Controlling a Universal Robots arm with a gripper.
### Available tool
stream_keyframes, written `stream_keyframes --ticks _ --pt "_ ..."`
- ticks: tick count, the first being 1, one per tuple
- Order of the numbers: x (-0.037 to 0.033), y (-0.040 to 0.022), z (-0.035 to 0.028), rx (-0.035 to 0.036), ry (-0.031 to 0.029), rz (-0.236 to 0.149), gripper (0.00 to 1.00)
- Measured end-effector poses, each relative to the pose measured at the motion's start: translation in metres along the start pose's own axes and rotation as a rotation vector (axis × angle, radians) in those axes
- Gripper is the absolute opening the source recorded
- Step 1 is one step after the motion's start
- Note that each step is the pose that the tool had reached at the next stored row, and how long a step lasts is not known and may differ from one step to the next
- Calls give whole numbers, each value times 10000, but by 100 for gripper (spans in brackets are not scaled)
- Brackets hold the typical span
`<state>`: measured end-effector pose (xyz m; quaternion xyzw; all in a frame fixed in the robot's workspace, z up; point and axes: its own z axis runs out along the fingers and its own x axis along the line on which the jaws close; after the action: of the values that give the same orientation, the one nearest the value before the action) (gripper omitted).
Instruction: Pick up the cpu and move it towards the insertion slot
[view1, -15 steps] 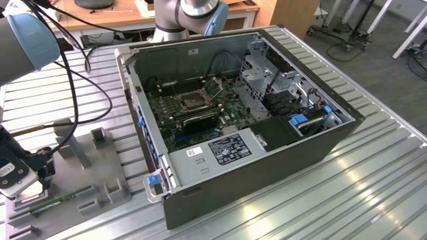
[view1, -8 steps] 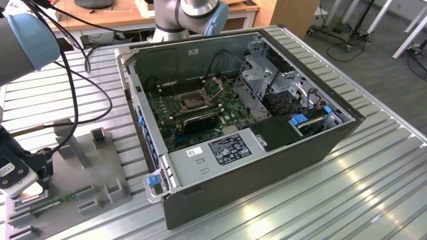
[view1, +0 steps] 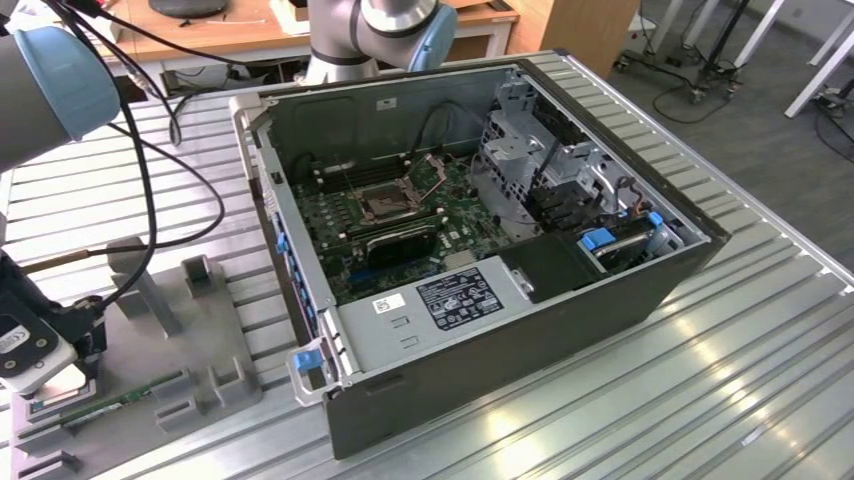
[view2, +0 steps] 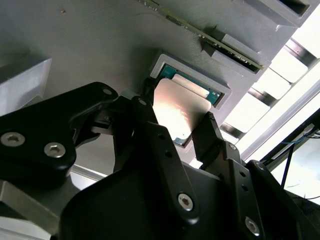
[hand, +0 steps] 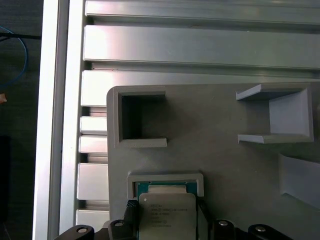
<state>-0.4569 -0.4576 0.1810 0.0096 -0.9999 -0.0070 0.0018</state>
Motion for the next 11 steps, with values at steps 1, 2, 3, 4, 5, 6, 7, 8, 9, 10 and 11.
stream_keyframes --ticks 1,2,3,4,5,6,7,8,9,10,11 --pt "0 0 0 0 0 0 55" --pt "0 0 0 0 1 0 55" --pt "0 0 1 -1 -2 0 55" --pt "-1 0 2 -2 -4 0 55" --pt "-1 0 3 -2 -4 0 55" --pt "0 0 2 -1 -3 0 62" --pt "0 0 2 -1 -2 0 62" --pt "0 0 2 -1 -2 0 62" --pt "0 0 1 0 0 0 62" --pt "0 0 1 0 -1 0 62" --pt "0 0 1 0 0 0 62"
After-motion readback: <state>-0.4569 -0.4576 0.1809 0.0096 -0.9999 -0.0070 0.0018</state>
